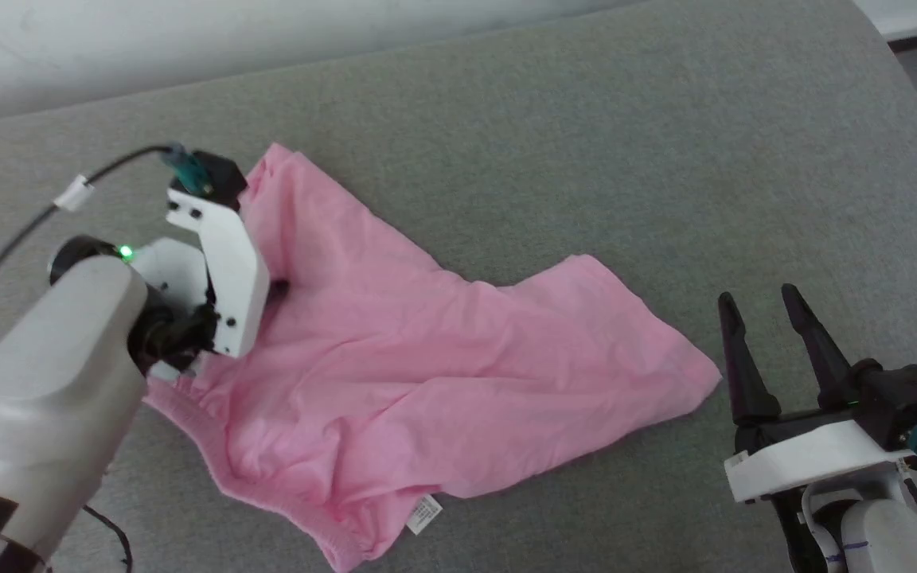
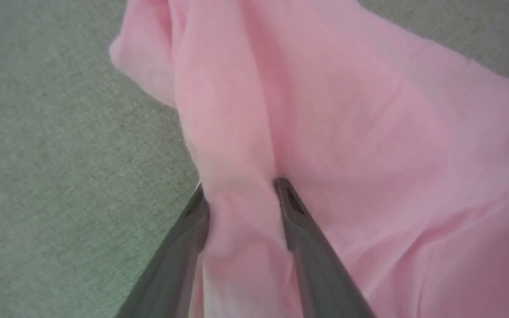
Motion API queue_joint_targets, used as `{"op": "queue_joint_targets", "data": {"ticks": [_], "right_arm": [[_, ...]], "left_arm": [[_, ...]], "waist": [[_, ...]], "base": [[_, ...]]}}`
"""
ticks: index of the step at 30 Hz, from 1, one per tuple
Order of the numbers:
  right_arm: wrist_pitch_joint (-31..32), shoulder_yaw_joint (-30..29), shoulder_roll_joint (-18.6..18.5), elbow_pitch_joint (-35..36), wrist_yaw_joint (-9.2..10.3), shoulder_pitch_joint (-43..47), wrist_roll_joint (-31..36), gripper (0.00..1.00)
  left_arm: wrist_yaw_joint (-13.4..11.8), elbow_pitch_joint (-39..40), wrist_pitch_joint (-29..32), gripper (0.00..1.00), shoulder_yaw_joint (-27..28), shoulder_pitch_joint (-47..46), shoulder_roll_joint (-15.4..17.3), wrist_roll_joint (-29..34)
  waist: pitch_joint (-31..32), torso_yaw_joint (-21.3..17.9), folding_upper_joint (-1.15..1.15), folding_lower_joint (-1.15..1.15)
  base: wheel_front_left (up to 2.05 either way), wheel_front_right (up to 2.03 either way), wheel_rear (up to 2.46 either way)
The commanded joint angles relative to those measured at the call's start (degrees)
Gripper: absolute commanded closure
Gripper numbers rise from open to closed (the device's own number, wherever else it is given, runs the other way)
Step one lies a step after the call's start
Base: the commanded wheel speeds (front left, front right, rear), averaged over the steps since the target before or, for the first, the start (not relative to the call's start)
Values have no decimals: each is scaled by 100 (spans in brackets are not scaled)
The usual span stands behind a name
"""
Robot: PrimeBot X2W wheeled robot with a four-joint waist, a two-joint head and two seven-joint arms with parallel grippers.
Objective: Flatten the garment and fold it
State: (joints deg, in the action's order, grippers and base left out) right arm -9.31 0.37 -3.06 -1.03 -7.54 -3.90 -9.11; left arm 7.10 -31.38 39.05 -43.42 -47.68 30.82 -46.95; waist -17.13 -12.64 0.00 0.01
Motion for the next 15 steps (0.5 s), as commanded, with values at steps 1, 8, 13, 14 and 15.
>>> {"op": "queue_joint_targets", "data": {"ticks": [1,8,13,14,15], "right_arm": [[-68,11,18,-50,5,-100,-37,0],[-127,7,18,-219,5,-190,-20,0],[-119,109,18,-250,5,-303,-34,0],[-128,142,18,-252,5,-320,-44,0],[-139,174,18,-257,5,-334,-56,0]], "left_arm": [[38,-7,-77,100,-83,-69,53,-82],[38,41,-1443,100,-463,-730,236,739],[38,-151,-2273,100,-921,-1367,258,1421],[38,-255,-2464,100,-963,-1508,249,1576],[38,-367,-2649,100,-1009,-1628,222,1717]], "waist": [[-197,-189,0,-1],[-165,-215,0,-1],[-209,-326,0,-1],[-232,-355,0,-1],[-255,-383,0,-1]], "base": [[0,0,0],[0,0,0],[0,0,0],[0,0,0],[0,0,0]]}}
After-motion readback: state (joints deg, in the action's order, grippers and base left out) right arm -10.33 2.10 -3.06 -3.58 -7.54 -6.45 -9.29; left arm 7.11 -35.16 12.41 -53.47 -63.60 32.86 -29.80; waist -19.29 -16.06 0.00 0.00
